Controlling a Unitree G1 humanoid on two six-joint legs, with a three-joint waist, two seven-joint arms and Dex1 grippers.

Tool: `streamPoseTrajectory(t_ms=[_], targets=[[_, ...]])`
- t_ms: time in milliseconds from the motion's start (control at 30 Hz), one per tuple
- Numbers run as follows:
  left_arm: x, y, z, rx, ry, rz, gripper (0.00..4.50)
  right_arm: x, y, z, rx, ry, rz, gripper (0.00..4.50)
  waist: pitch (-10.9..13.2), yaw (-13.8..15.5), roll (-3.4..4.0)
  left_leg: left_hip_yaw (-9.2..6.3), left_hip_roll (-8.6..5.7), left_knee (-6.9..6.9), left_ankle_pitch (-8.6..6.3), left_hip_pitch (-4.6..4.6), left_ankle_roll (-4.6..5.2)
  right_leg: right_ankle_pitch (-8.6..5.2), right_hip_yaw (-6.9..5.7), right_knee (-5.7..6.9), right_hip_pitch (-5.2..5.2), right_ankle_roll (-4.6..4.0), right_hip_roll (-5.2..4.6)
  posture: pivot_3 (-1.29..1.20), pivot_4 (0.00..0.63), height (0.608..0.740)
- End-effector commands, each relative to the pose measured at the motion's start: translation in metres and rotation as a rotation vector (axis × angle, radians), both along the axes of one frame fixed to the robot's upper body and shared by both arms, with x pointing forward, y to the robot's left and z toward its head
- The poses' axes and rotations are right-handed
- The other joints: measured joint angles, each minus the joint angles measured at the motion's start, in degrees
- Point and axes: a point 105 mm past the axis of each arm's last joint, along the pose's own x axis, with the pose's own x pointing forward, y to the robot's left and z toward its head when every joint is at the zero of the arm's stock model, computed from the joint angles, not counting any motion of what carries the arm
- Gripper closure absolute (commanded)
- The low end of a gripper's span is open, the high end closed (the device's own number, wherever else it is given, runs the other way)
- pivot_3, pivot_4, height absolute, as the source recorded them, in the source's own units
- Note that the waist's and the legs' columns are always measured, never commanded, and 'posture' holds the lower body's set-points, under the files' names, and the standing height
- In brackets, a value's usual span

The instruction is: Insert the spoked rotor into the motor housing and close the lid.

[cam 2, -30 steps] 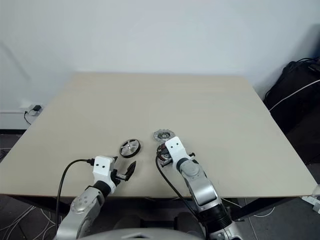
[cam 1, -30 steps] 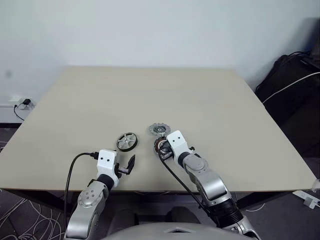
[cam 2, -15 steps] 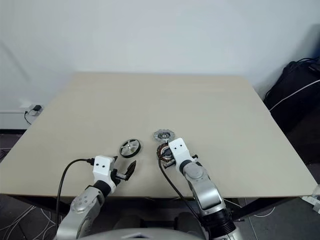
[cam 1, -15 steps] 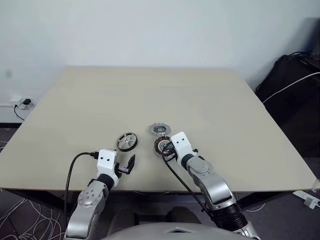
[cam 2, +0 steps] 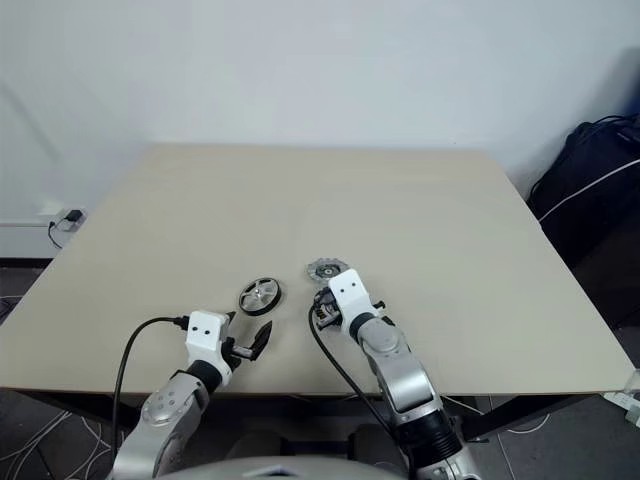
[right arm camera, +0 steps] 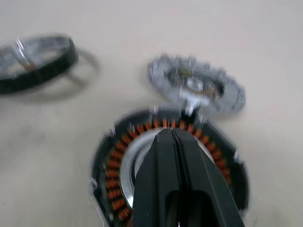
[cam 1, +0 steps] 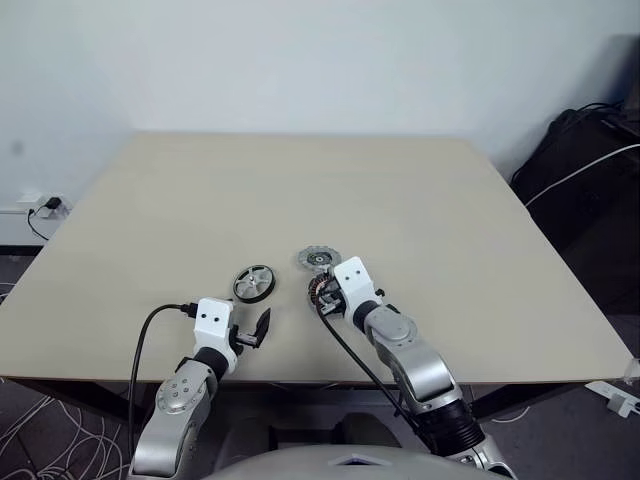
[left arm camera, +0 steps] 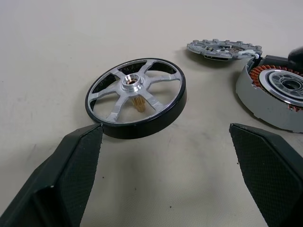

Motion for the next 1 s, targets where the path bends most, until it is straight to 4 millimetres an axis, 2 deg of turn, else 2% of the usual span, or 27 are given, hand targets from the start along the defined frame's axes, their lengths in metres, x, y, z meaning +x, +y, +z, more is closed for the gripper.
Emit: streamPoseTrajectory(t_ms=[33,133,233,533,633,733,867,1000], targets=[[0.004,-0.003,0.016,-0.010,-0.066,-0.007,0.00,0.000,-0.018,-0.007,-0.015,0.014,-0.056,4.48,0.0,0.0,0.02,0.00,0.00,0.00,0.00,-0.01,0.00,0.01,0.00,0.00,0.00,-0.01,0.00,0.00,0.000,0.740],[0.004,-0.002,0.016,-0.009,-0.065,-0.006,0.00,-0.007,-0.029,-0.015,-0.027,0.048,-0.078,4.48,0.0,0.0,-0.03,-0.02,0.00,-0.02,0.00,0.03,0.00,-0.02,-0.02,0.00,-0.01,-0.01,0.00,0.00,0.000,0.740],[0.004,-0.003,0.016,-0.009,-0.063,-0.010,0.00,-0.010,-0.029,-0.009,-0.003,0.033,-0.069,4.48,-0.1,0.2,-0.03,-0.03,-0.01,0.01,0.00,0.07,0.00,-0.17,-0.03,-0.01,0.03,0.24,-0.05,0.00,0.000,0.740],[0.006,-0.007,0.015,-0.014,-0.061,-0.034,0.00,0.004,0.005,0.042,0.101,-0.151,0.024,4.48,0.0,-0.1,0.05,-0.02,0.00,-0.01,-0.01,-0.04,0.00,-0.15,-0.02,0.00,-0.03,0.23,-0.08,0.00,0.000,0.740],[0.005,-0.007,0.015,-0.015,-0.061,-0.032,0.00,0.008,0.012,0.049,0.119,-0.179,0.041,4.48,0.0,0.0,0.04,-0.02,0.00,-0.03,-0.01,-0.07,0.00,0.00,-0.03,0.00,-0.04,0.00,-0.06,0.00,0.000,0.740],[0.004,-0.006,0.015,-0.015,-0.060,-0.028,0.00,0.009,0.009,0.041,0.108,-0.156,0.026,4.48,0.0,0.1,0.00,-0.03,-0.02,-0.02,-0.02,-0.07,0.02,-0.01,-0.05,-0.01,-0.03,0.02,-0.07,0.00,0.000,0.740],[0.004,-0.006,0.015,-0.015,-0.060,-0.021,0.00,0.006,-0.004,0.012,0.045,-0.069,-0.012,4.48,0.0,0.0,-0.02,-0.02,-0.06,-0.01,-0.02,-0.04,0.03,-0.01,-0.05,-0.03,-0.03,0.02,-0.11,0.00,0.000,0.740],[0.003,-0.004,0.014,-0.013,-0.058,-0.014,0.00,-0.004,-0.027,-0.019,-0.047,0.046,-0.079,4.48,0.0,0.0,0.03,-0.02,-0.06,-0.01,-0.02,-0.04,0.03,-0.02,-0.04,-0.02,-0.01,0.01,-0.12,0.00,0.000,0.740]])
